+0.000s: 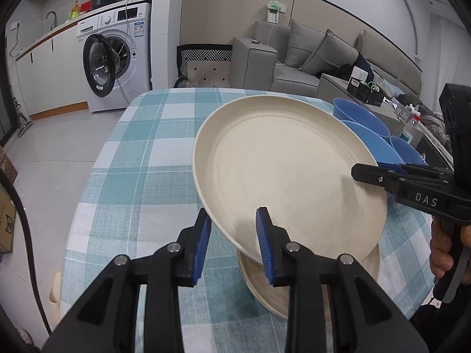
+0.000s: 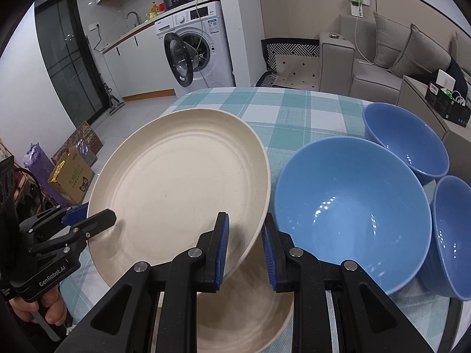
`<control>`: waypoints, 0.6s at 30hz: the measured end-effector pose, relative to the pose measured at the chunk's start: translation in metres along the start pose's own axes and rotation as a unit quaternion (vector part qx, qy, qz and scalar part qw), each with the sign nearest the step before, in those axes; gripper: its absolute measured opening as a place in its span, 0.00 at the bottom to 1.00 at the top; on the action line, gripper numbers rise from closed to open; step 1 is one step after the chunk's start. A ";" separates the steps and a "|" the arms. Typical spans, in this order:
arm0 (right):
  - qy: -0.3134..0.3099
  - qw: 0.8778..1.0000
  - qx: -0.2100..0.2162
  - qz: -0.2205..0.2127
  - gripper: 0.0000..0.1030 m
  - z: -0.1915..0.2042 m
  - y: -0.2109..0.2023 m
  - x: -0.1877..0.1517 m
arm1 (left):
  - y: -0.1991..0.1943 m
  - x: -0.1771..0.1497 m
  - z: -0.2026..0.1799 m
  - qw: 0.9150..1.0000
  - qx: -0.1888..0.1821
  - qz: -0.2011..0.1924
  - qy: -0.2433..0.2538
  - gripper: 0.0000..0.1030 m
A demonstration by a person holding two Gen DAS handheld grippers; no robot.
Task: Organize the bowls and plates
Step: 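Lower the plate onto the other cream plate and open both grippers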
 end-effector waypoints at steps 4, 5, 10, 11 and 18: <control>0.001 1.000 -0.002 0.002 0.22 -0.001 -0.004 -0.009 | -0.001 -0.008 -0.007 1.000 0.002 0.003 0.010 0.29; 0.002 1.000 -0.002 0.003 0.22 -0.002 -0.004 -0.011 | -0.002 -0.009 -0.008 1.000 0.002 0.003 0.011 0.29; 0.004 1.000 -0.002 0.003 0.22 -0.003 -0.011 -0.025 | -0.005 -0.017 -0.013 1.000 0.003 0.004 0.020 0.29; 0.004 1.000 -0.002 0.004 0.22 -0.002 -0.012 -0.028 | -0.006 -0.019 -0.014 1.000 0.002 0.005 0.022 0.29; 0.005 1.000 0.004 0.006 0.22 0.000 -0.017 -0.043 | -0.009 -0.030 -0.015 0.999 0.004 0.010 0.030 0.29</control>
Point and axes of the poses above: each gripper's, at about its wrist camera, not at the fingertips, and y roughly the way its jaws point, z to its left, x to its top, the point moved 2 cm from there along y, roughly the way its jaws point, and after that the axes turned 13 degrees about -y, right-handed, at the moved point
